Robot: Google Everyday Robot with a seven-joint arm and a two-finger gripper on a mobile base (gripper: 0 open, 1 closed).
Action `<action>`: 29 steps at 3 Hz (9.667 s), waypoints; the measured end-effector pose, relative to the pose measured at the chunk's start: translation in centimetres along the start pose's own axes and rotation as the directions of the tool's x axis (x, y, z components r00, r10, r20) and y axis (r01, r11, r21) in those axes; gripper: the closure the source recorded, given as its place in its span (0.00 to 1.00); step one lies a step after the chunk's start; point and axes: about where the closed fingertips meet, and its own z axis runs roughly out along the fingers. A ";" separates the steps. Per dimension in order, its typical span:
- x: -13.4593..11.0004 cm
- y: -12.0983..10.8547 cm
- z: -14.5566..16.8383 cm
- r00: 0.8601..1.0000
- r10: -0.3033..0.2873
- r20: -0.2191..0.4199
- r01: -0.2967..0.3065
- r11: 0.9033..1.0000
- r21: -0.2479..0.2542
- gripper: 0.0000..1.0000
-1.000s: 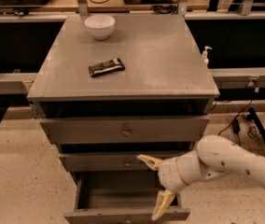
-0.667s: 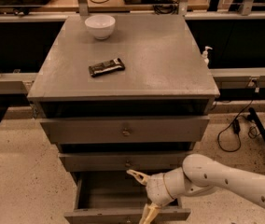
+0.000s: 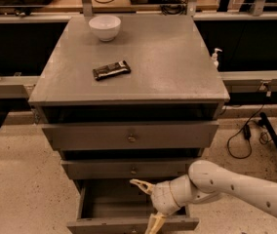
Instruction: Close bottom drawer
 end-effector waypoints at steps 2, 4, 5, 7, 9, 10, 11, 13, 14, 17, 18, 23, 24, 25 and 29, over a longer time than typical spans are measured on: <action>11.6 0.1 4.9 0.998 0.023 -0.050 -0.021 0.998 0.056 0.00; 13.2 -0.1 5.1 0.996 0.050 -0.069 -0.043 0.994 0.099 0.00; 16.3 0.3 5.6 0.983 0.077 -0.166 -0.054 0.989 0.135 0.00; 23.2 1.4 7.2 0.969 0.080 -0.234 -0.043 0.986 0.159 0.42; 26.6 2.8 8.2 0.948 0.134 -0.290 -0.063 0.969 0.240 0.88; 26.7 2.6 8.3 0.946 0.135 -0.296 -0.062 0.968 0.244 1.00; 26.7 2.9 8.5 0.942 0.139 -0.304 -0.067 0.969 0.237 1.00; 29.3 9.3 10.4 0.904 0.215 -0.371 -0.162 0.972 0.168 1.00; 31.3 10.9 11.4 0.925 0.237 -0.296 -0.194 0.966 0.170 1.00; 32.7 8.6 11.8 0.991 0.114 -0.064 -0.095 0.966 0.242 1.00; 32.6 8.3 11.9 0.993 0.101 -0.055 -0.085 0.967 0.240 1.00; 32.2 2.0 12.6 0.993 -0.098 -0.062 0.113 0.948 0.297 1.00; 32.2 0.6 12.8 0.991 -0.111 -0.072 0.127 0.946 0.298 1.00; 32.2 0.6 12.8 0.991 -0.111 -0.072 0.127 0.946 0.298 1.00; 34.3 -2.2 13.4 0.991 -0.107 -0.082 0.127 0.943 0.309 1.00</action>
Offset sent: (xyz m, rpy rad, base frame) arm 0.0419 -0.0396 -0.1920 -0.0823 -0.0725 -0.1276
